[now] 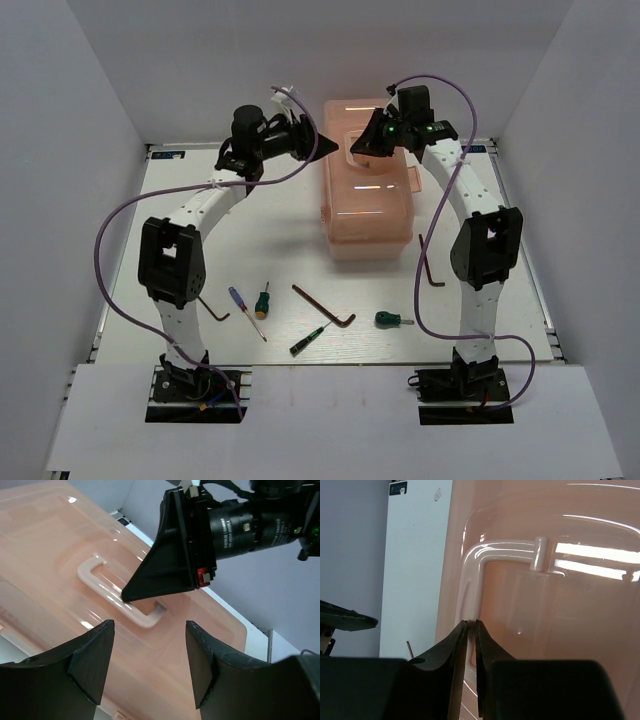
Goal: Sort the tools into containers
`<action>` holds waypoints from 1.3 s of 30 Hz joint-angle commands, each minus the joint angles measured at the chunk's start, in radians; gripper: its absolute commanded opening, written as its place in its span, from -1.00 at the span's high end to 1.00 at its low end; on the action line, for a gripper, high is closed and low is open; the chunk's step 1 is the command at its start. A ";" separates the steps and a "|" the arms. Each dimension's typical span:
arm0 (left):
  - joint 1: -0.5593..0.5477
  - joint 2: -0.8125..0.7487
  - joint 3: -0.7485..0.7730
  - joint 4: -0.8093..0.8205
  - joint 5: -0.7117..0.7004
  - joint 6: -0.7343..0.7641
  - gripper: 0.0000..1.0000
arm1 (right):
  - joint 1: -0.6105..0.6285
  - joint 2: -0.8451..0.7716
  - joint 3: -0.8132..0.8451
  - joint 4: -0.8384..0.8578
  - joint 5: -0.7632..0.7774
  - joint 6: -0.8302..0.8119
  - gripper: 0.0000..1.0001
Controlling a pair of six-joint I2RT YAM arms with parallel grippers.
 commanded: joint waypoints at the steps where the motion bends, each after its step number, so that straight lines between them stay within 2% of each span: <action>1: -0.014 0.064 0.088 -0.093 -0.022 0.015 -0.38 | 0.005 -0.062 0.008 0.024 -0.082 0.028 0.67; 6: -0.032 0.141 0.209 -0.229 -0.071 0.024 -0.38 | 0.007 -0.062 0.006 0.030 -0.090 0.039 0.67; 25: -0.061 0.267 0.420 -0.414 -0.093 0.044 -0.38 | -0.001 -0.061 0.008 0.038 -0.119 0.064 0.67; 28: -0.061 0.244 0.380 -0.415 -0.113 0.053 -0.38 | 0.002 -0.062 0.020 0.001 -0.054 0.041 0.63; 29: -0.061 0.227 0.330 -0.401 -0.133 0.053 -0.38 | 0.005 -0.062 0.029 -0.005 -0.042 0.021 0.50; 30: -0.061 0.184 0.302 -0.374 -0.148 0.053 -0.38 | 0.002 -0.062 0.031 -0.011 -0.018 0.012 0.28; 33: -0.061 0.100 0.210 -0.329 -0.205 0.053 -0.41 | -0.001 -0.056 0.034 -0.013 -0.004 -0.002 0.04; 35: -0.061 0.052 0.127 -0.297 -0.223 0.053 -0.49 | 0.005 -0.050 0.040 -0.019 0.009 -0.014 0.04; 39: -0.061 -0.054 0.027 -0.259 -0.268 0.053 -0.52 | 0.015 -0.026 0.048 -0.023 0.044 -0.053 0.01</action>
